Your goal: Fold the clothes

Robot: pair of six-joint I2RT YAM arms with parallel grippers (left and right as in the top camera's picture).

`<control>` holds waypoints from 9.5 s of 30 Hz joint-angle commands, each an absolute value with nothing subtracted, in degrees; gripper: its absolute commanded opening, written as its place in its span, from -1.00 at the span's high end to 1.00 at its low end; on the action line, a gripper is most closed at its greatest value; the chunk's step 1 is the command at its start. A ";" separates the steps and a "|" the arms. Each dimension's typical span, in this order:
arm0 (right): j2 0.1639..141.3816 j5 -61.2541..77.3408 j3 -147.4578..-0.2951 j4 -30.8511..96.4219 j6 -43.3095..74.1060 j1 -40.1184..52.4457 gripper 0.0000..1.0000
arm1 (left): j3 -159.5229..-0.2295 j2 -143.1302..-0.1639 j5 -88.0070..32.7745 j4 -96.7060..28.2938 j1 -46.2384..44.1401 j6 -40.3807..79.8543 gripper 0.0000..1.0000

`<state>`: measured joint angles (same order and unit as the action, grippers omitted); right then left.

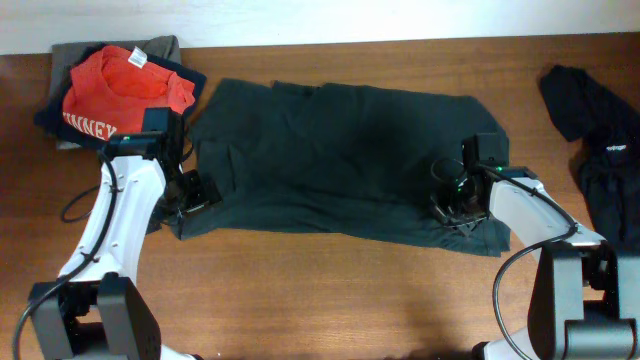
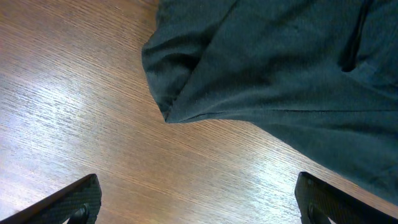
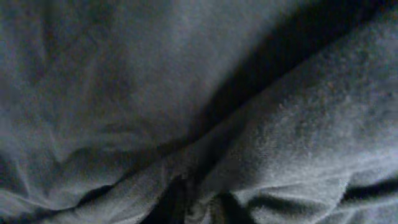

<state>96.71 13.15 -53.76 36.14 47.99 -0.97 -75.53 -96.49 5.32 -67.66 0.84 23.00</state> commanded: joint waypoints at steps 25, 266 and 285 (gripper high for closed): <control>97.14 1.10 -53.34 20.91 45.93 -0.75 0.24 | -75.02 -96.14 5.37 -66.11 1.19 23.31 -0.98; 103.46 13.58 -101.23 79.29 12.25 9.45 -0.61 | -81.43 -113.38 -18.26 -28.97 -7.46 29.67 -0.98; 102.69 6.17 -77.32 74.70 18.83 4.12 0.35 | -82.74 -112.88 -4.49 -55.20 -6.20 23.20 -0.64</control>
